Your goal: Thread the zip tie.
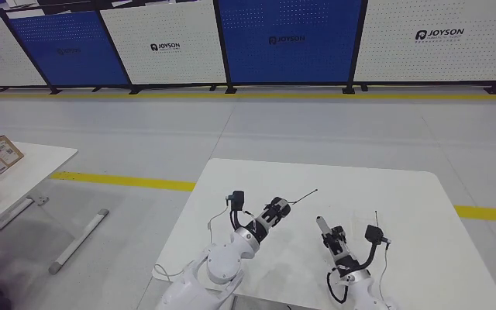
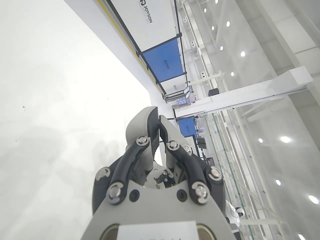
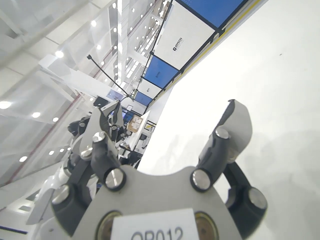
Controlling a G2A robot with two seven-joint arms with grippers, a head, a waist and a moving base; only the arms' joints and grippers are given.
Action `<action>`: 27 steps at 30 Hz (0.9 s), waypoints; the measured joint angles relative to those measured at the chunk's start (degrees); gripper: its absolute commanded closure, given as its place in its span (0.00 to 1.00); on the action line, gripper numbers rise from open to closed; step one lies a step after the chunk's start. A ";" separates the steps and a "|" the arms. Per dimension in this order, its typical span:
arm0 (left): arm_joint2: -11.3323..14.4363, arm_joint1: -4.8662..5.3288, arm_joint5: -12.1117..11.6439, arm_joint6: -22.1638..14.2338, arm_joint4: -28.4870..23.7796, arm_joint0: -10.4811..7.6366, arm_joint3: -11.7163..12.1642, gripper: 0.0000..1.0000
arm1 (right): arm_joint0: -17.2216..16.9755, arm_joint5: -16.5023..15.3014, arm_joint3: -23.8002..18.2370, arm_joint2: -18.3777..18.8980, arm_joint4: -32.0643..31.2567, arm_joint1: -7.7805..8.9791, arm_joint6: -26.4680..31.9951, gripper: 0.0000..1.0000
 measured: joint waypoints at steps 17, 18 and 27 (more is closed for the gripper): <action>-0.80 0.07 1.42 -2.83 -3.06 0.89 -2.03 1.00 | -0.14 4.36 -0.43 -3.00 -20.99 0.36 -4.23 0.00; -0.79 0.07 1.40 -2.81 -3.03 0.89 -2.02 1.00 | -0.09 4.33 -0.19 -3.16 -20.68 0.37 -3.67 0.00; -0.46 0.09 -0.22 -2.16 -1.05 1.40 -2.55 1.00 | 1.32 2.67 -0.35 -2.21 -18.57 0.74 4.38 0.00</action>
